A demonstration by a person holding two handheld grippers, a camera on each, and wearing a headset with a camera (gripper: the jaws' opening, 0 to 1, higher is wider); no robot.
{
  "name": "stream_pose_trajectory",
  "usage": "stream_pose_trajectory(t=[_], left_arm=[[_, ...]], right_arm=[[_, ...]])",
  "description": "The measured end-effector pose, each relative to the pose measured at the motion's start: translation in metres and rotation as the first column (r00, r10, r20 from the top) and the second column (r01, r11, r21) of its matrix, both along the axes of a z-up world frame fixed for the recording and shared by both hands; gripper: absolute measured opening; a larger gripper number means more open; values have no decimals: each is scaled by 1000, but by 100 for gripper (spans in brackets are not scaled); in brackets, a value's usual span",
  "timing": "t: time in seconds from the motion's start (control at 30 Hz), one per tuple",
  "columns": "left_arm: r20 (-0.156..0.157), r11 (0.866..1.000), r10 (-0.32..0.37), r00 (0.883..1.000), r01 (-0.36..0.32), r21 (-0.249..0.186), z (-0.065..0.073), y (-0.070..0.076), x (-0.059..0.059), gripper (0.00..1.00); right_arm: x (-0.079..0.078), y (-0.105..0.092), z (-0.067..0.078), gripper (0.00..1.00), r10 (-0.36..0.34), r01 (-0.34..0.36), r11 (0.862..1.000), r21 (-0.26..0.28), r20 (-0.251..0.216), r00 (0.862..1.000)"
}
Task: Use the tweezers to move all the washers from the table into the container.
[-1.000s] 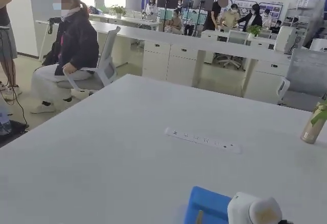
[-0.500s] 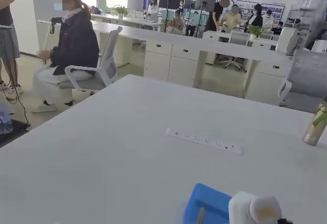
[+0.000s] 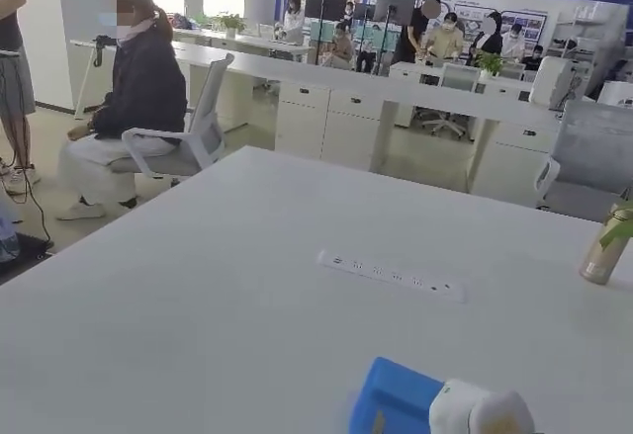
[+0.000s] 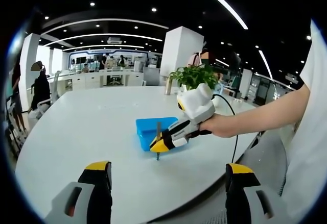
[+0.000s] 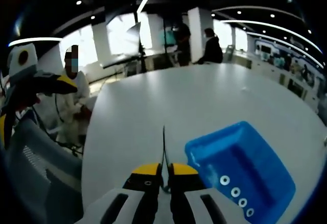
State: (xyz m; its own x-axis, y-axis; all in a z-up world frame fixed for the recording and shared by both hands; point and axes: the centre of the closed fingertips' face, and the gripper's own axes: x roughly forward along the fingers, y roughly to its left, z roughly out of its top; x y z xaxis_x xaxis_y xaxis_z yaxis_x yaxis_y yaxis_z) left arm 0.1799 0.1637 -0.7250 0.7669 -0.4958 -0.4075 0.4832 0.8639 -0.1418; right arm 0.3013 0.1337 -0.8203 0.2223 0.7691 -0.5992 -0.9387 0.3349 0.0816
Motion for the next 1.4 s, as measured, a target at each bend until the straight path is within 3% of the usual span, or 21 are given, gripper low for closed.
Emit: stream_pose_trajectory(t=[0.2, 0.37, 0.53, 0.67, 0.73, 0.83, 0.9, 1.03, 1.1, 1.23, 1.4], left_arm=[[-11, 1000, -16, 1000, 16, 10, -11, -6, 0, 94], [-13, 1000, -14, 1000, 15, 10, -19, -7, 2, 94], [-27, 1000, -20, 999, 20, 13, -31, -11, 4, 94], [-32, 1000, -28, 999, 28, 2, -35, -17, 5, 94], [-19, 999, -37, 999, 36, -4, -36, -22, 6, 94], [-8, 997, -49, 999, 49, 53, -43, -27, 7, 94], [-20, 997, -70, 997, 71, 31, -45, -32, 7, 94], [-23, 995, -92, 995, 93, 30, -48, -39, 7, 94], [-17, 995, -94, 995, 94, 44, -49, -39, 9, 94], [10, 997, -70, 997, 70, 21, -45, -38, 15, 94], [14, 999, -49, 999, 49, 17, -46, -36, 19, 94]], right_arm=[[3, -4, -2, 3, -18, 18, 1000, 6, -18, 1000], [-5, -9, -3, 3, -20, 20, 1000, 1, -37, 999], [-11, -23, 2, 3, -41, 43, 999, 31, -47, 998], [-11, -35, 14, 3, -67, 70, 996, 55, -51, 996], [-8, -42, 19, 3, -92, 96, 993, 69, -57, 994], [-4, -52, 23, 3, -127, 132, 987, 95, -56, 990], [-5, -57, 29, 3, -147, 152, 983, 99, -55, 988], [-1, -68, 37, 3, -175, 180, 977, 117, -53, 983], [0, -72, 43, 3, -188, 194, 973, 125, -51, 981], [6, -80, 56, 3, -203, 206, 967, 147, -39, 978], [15, -83, 70, 3, -227, 229, 958, 173, -32, 973]])
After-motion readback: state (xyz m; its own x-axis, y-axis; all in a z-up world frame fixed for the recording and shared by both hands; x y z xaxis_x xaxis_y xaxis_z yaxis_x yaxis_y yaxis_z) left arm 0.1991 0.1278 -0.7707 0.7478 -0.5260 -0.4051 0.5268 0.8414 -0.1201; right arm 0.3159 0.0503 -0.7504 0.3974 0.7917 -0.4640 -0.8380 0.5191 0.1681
